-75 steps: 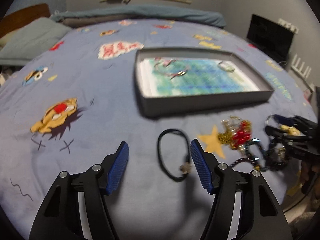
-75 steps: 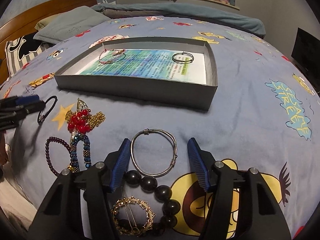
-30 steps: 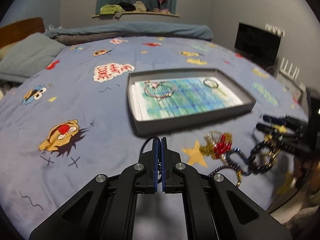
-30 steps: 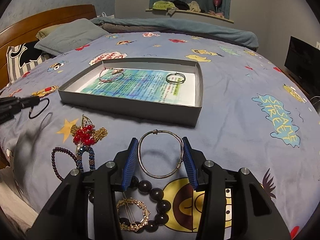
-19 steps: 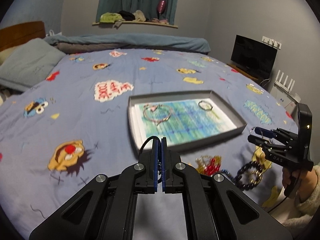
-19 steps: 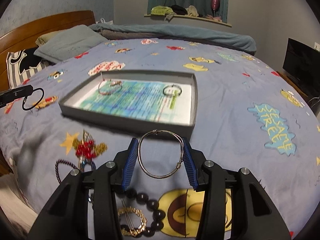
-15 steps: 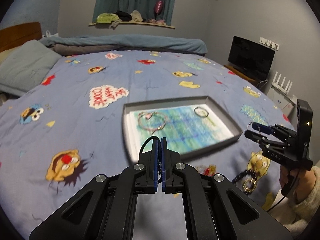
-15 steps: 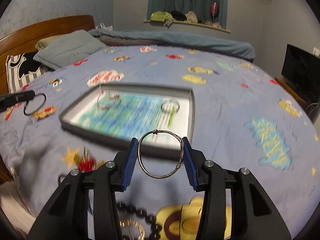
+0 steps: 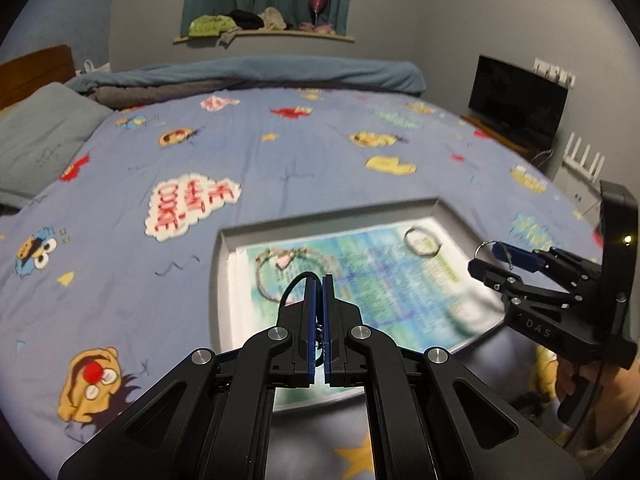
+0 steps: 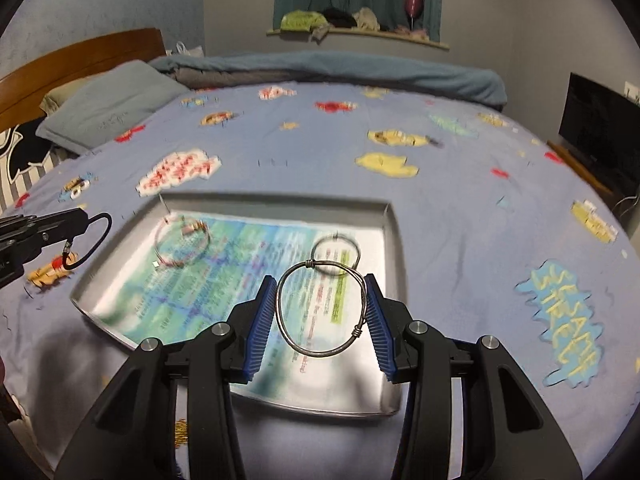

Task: Organize jewelry
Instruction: 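Carry the black hair tie and silver hoop over the gray tray with both tools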

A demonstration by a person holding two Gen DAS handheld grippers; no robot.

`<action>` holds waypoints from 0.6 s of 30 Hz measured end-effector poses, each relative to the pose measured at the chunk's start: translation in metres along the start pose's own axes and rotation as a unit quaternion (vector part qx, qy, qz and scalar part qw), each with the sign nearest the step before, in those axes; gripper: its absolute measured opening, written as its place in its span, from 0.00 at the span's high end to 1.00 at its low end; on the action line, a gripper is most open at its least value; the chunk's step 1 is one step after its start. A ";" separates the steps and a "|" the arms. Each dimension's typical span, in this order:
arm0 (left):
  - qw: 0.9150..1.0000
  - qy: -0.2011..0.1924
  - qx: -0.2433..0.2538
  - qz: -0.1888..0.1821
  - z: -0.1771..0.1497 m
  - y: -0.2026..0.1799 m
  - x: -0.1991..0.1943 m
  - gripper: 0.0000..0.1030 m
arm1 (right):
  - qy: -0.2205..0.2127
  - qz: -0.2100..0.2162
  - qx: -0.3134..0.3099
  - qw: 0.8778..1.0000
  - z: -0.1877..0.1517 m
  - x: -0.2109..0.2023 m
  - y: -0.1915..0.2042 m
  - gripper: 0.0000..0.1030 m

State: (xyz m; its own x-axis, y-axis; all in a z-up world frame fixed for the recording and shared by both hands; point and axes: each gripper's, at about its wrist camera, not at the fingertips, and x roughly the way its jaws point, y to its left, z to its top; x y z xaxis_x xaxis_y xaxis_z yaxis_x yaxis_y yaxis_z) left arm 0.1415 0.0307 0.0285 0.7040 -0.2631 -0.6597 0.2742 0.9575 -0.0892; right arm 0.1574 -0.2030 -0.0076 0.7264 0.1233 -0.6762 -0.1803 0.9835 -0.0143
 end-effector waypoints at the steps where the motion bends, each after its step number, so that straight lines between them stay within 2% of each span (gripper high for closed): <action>1: 1.000 0.009 -0.001 0.002 -0.004 0.002 0.008 0.97 | 0.005 0.002 -0.001 1.000 -0.002 0.005 0.000 0.57; 6: 0.998 0.055 -0.006 -0.002 -0.021 0.006 0.040 0.97 | 0.032 0.015 -0.011 0.999 -0.011 0.023 0.008 0.57; 13: 0.996 0.092 0.004 0.001 -0.033 0.006 0.062 0.97 | 0.045 0.009 -0.031 0.998 -0.012 0.030 0.014 0.57; 18: 0.995 0.098 0.001 -0.003 -0.036 0.009 0.065 0.97 | 0.054 0.011 -0.034 0.998 -0.011 0.033 0.013 0.57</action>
State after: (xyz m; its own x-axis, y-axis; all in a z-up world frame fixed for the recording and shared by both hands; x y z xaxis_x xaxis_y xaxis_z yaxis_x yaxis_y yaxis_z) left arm 0.1667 0.0263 -0.0420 0.5615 -0.2398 -0.7920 0.2794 0.9558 -0.0913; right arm 0.1716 -0.1872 -0.0381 0.6464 0.1259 -0.7526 -0.2419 0.9692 -0.0456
